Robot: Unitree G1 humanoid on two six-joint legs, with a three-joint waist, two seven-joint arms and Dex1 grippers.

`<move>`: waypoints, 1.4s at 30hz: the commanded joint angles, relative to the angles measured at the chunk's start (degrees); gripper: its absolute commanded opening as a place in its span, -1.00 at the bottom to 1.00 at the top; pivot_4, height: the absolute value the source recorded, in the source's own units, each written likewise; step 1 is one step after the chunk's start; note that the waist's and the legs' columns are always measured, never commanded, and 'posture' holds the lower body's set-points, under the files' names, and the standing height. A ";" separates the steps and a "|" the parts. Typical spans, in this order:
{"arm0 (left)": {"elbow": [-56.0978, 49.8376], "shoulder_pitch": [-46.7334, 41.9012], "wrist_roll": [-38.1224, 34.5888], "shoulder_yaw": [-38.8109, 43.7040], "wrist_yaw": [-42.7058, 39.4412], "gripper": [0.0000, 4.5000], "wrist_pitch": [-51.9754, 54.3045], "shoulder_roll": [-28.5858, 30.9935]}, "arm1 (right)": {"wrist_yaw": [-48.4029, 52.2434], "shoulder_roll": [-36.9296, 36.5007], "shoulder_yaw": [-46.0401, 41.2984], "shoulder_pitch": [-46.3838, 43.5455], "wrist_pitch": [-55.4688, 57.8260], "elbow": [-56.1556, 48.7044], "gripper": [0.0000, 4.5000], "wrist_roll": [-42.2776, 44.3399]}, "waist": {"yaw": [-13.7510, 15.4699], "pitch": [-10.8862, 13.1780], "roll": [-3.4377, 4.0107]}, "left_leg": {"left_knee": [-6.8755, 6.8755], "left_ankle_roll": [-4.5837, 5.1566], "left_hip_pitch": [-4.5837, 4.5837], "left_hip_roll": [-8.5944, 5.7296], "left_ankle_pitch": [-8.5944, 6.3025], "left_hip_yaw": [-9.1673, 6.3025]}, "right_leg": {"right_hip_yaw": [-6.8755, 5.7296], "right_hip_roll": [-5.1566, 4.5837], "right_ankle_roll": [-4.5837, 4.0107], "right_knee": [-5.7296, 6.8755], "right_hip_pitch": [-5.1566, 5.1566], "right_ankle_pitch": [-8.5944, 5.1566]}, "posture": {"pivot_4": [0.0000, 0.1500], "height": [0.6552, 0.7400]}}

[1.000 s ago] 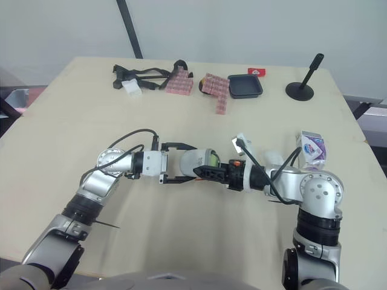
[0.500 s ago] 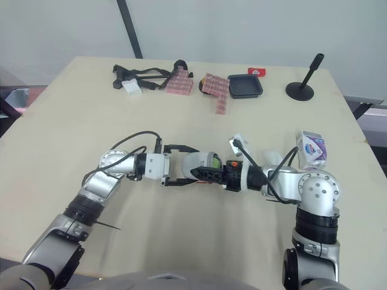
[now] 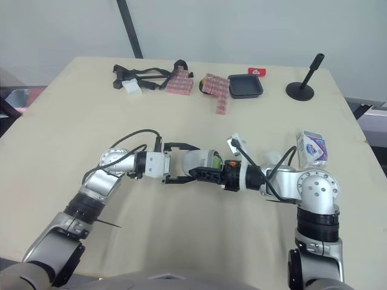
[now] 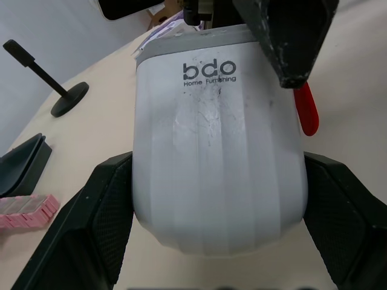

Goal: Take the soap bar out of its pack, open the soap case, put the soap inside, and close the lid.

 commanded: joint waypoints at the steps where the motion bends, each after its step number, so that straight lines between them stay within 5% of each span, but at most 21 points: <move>1: -0.30 -1.48 -0.64 0.73 0.71 0.53 -1.08 0.18 | -0.47 -0.57 0.42 0.27 -2.04 -0.58 0.98 3.41 | -0.05 0.00 0.00 | 0.00 0.00 0.00 0.00 0.00 0.00 | 0.00 0.00 0.00 0.00 0.00 0.00 | 1.00 0.94; 19: -0.55 -1.39 -0.55 0.42 1.25 0.53 -0.80 0.09 | -2.86 -5.66 4.76 1.44 -7.91 0.16 0.98 9.12 | -0.01 0.00 -0.01 | 0.00 -0.01 -0.06 0.00 -0.01 -0.01 | -0.02 0.01 0.01 -0.06 0.00 0.01 | 1.00 0.94; 27: -0.56 -1.49 -0.63 0.26 1.62 0.53 -0.78 -0.08 | -3.70 -7.73 6.64 1.61 -10.16 0.54 -0.04 11.08 | -0.02 0.01 -0.01 | -0.01 -0.02 -0.09 0.00 -0.01 -0.01 | -0.03 0.01 0.01 -0.09 0.00 0.00 | 1.00 0.94; 42: 1.05 -2.33 0.56 0.30 3.35 0.53 -1.43 -0.12 | -3.32 -11.03 9.42 2.34 -13.31 0.35 -0.05 12.67 | 0.00 0.01 -0.01 | -0.01 -0.02 -0.12 0.00 -0.01 -0.02 | -0.05 0.01 0.01 -0.12 0.00 0.01 | 1.00 0.94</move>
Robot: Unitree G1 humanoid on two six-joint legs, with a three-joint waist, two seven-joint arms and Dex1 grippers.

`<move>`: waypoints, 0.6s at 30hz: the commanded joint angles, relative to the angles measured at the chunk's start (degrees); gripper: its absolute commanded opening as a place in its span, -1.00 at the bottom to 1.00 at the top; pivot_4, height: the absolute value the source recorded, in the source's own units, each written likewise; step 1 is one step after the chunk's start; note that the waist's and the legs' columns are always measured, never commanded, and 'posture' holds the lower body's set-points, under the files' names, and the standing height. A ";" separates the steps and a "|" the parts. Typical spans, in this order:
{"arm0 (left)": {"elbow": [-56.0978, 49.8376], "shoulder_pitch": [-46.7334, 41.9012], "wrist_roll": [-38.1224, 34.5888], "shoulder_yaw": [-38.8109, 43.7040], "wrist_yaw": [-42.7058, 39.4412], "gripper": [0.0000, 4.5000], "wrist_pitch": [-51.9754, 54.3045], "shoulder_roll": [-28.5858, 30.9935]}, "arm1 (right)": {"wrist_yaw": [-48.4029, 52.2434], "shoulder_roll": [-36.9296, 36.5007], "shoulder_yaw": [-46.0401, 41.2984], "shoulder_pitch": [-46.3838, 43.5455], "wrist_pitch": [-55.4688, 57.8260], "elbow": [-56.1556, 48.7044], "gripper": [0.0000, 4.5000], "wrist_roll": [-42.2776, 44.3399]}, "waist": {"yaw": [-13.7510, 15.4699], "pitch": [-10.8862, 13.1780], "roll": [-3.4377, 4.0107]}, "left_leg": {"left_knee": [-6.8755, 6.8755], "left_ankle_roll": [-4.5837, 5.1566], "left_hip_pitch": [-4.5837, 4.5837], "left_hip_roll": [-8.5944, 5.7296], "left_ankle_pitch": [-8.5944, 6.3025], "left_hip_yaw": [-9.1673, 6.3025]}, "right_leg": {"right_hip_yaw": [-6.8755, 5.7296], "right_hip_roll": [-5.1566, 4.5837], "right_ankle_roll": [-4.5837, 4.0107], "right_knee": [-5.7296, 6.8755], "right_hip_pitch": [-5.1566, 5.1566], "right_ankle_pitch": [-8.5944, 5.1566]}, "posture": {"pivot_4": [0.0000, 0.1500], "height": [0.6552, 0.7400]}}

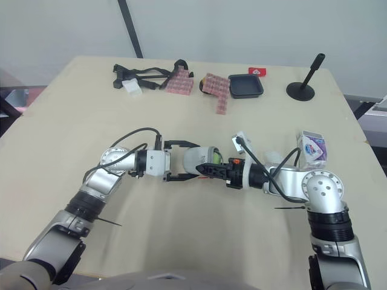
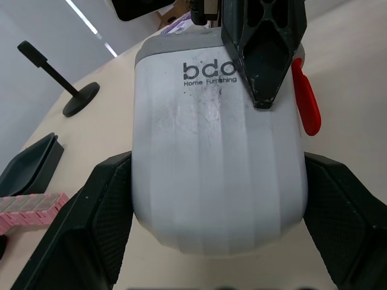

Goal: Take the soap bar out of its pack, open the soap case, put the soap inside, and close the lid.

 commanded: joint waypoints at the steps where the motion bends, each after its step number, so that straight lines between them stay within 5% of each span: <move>1: -0.34 -1.28 -0.83 1.02 1.20 0.53 0.99 -0.23 | 0.71 -1.27 0.71 0.38 -0.45 -2.26 -0.05 1.66 | -0.02 0.00 0.00 | 0.00 0.00 0.00 0.00 0.00 0.00 | 0.00 0.00 0.00 0.00 0.00 0.00 | 1.00 0.94; 5: -0.74 -1.51 -3.67 1.61 -0.32 0.53 4.32 -0.65 | 0.94 -1.88 1.07 0.35 -1.07 -2.36 -0.05 1.75 | 0.01 0.00 0.00 | 0.00 0.00 -0.01 0.00 0.00 0.00 | 0.00 0.00 0.00 -0.01 -0.01 0.00 | 1.00 0.94; 7: -1.07 -1.56 -4.73 1.89 -1.05 1.00 6.07 -0.71 | 1.16 -2.18 1.25 0.38 -1.36 -2.47 -0.05 1.80 | 0.01 0.00 0.00 | 0.00 0.00 -0.01 0.00 0.00 0.00 | 0.00 0.00 0.00 -0.01 0.00 0.00 | 1.00 0.94; 18: -1.24 -3.29 -9.31 3.21 -6.69 1.00 11.94 1.24 | 1.49 -3.44 2.01 0.41 -2.26 -2.65 -0.07 2.11 | 0.01 0.01 0.00 | 0.00 0.00 -0.02 0.00 0.00 0.00 | -0.01 0.00 0.00 -0.04 -0.01 0.00 | 1.00 0.94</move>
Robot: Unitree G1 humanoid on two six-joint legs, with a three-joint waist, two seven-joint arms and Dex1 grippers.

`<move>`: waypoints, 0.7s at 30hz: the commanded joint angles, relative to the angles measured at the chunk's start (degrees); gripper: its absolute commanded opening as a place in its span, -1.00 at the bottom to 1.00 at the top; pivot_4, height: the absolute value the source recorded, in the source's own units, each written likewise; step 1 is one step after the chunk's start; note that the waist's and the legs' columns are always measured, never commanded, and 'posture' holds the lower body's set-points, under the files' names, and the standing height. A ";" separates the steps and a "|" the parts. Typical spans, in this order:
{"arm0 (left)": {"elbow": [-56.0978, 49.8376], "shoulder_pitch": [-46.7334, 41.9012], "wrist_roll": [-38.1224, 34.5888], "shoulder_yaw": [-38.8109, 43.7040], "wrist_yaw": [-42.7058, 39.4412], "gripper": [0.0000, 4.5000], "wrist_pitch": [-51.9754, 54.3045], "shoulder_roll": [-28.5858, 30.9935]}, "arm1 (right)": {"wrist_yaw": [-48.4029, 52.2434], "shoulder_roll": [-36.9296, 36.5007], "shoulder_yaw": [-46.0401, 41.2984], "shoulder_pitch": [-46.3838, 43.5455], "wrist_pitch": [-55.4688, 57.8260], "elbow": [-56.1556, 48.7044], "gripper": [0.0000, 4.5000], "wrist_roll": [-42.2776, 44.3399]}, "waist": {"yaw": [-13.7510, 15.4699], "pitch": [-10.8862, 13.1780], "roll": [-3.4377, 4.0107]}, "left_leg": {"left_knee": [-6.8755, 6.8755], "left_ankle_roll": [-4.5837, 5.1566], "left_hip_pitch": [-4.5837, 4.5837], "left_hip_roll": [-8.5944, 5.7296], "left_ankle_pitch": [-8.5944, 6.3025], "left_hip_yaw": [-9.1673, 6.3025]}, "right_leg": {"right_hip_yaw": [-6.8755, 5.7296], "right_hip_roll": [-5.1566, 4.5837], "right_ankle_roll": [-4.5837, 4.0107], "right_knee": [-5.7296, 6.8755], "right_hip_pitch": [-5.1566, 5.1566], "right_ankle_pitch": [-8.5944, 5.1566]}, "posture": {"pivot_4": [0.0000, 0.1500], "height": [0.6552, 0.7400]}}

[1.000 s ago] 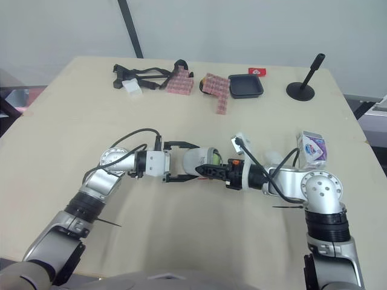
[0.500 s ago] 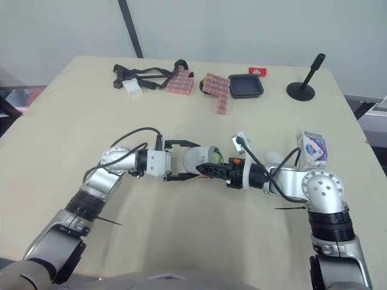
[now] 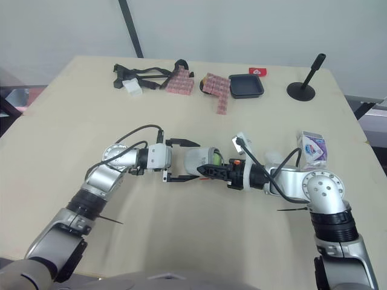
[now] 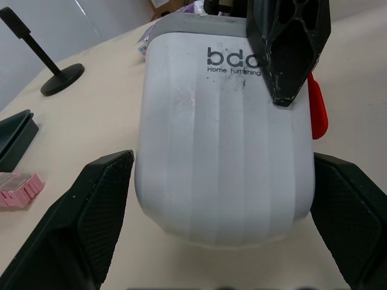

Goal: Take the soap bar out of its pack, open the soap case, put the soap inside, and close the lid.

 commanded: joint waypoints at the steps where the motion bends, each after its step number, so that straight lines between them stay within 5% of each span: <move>1: -1.14 -2.29 -3.81 3.30 -1.78 1.00 2.01 1.11 | 1.01 -1.22 0.06 0.03 -0.17 -2.10 -0.07 1.96 | -0.01 0.00 0.00 | 0.00 0.00 0.00 0.00 0.00 0.00 | 0.00 0.00 0.00 0.00 0.00 0.00 | 1.00 0.94; 11: -6.55 -3.15 -11.10 5.10 -5.89 1.00 20.13 3.99 | 4.99 -4.78 1.67 -1.90 0.85 -2.77 -0.07 -1.91 | 0.02 0.01 -0.01 | -0.02 0.00 -0.02 0.00 0.00 0.00 | -0.02 0.00 0.00 -0.06 0.01 0.00 | 1.00 0.94; 21: -13.95 -3.94 -15.30 5.48 -5.56 1.00 38.21 5.29 | 21.32 -17.50 9.32 -11.17 2.91 -9.45 -0.07 -18.51 | -0.02 0.10 0.08 | -0.07 -0.01 -0.03 0.00 -0.01 0.00 | -0.03 0.01 0.00 -0.14 0.04 0.00 | 1.00 0.94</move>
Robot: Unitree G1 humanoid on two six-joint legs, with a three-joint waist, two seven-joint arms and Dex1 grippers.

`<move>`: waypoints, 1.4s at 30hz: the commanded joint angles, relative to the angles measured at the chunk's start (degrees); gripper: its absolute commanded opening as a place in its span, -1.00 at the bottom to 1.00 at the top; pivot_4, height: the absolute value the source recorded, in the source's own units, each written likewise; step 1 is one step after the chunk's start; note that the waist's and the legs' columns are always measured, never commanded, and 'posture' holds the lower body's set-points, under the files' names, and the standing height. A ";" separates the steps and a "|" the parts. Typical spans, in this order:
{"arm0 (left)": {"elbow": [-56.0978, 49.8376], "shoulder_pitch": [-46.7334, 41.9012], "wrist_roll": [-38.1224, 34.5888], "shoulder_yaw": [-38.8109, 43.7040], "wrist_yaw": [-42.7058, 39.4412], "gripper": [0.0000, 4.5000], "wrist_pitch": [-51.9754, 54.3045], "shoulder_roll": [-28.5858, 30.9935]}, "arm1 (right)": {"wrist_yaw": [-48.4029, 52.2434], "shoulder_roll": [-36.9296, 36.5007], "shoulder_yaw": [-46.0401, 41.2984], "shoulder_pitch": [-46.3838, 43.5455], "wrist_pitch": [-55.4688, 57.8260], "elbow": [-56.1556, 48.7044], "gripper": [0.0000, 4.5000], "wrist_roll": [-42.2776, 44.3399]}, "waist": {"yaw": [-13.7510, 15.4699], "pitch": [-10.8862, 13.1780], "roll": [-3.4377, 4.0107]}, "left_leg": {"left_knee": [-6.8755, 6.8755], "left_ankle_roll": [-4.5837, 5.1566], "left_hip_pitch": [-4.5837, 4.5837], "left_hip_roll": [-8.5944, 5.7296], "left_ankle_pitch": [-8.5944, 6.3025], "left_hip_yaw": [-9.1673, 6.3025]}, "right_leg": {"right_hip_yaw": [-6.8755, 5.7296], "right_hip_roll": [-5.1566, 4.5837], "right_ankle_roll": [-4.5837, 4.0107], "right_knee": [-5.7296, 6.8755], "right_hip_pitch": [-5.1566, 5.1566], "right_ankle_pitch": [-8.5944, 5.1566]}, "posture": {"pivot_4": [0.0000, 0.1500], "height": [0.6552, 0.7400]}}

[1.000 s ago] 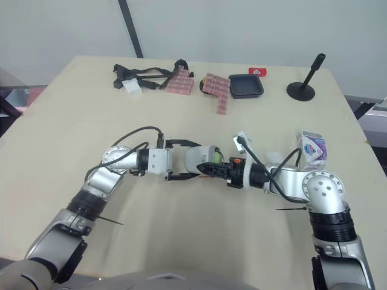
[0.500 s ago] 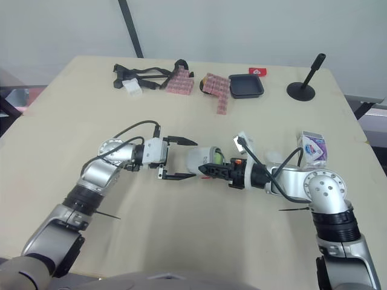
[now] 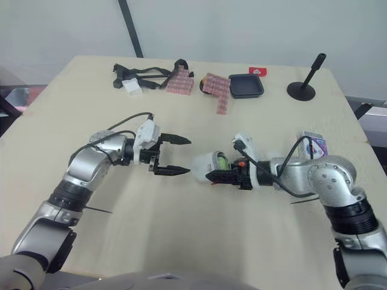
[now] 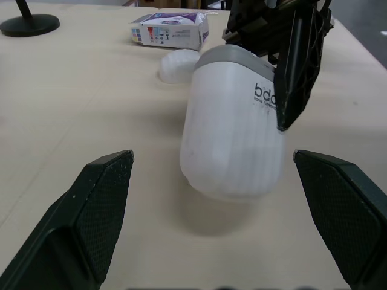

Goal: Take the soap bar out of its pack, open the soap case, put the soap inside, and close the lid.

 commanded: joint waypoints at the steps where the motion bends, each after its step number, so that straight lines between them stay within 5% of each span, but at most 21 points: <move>1: -4.89 -1.76 -2.13 0.98 0.42 1.00 4.88 0.56 | 8.83 -6.63 4.35 -6.38 0.95 -5.65 -0.07 -6.81 | 0.05 0.05 0.03 | -0.01 0.00 0.00 0.00 0.00 0.00 | 0.00 0.00 0.00 -0.02 0.01 0.00 | 1.00 0.94; 5: -6.97 -2.20 -0.68 -0.30 0.97 1.00 6.84 0.63 | 17.50 -14.45 14.07 -13.59 -0.82 -9.63 -0.07 -18.33 | 0.12 0.10 0.04 | -0.07 -0.01 0.02 0.02 0.00 -0.04 | -0.05 0.06 0.01 -0.14 0.09 0.01 | 1.00 0.94; 16: -9.11 -2.76 3.28 -3.20 6.03 1.00 8.77 -1.49 | 29.21 -15.33 36.27 -31.57 -3.50 -11.61 -0.07 -41.90 | 0.05 0.13 0.05 | -0.14 -0.04 0.02 0.04 -0.03 -0.05 | -0.03 0.15 0.02 -0.02 0.16 0.01 | 1.00 0.94; 42: -4.33 -3.93 12.15 -9.24 10.99 1.00 3.17 -8.31 | 40.18 -6.58 43.27 -37.12 -4.89 -6.09 -0.07 -57.39 | 0.08 0.13 0.06 | 0.03 -0.03 0.03 0.07 -0.02 -0.04 | 0.07 0.15 0.01 0.28 0.14 0.01 | 1.00 0.94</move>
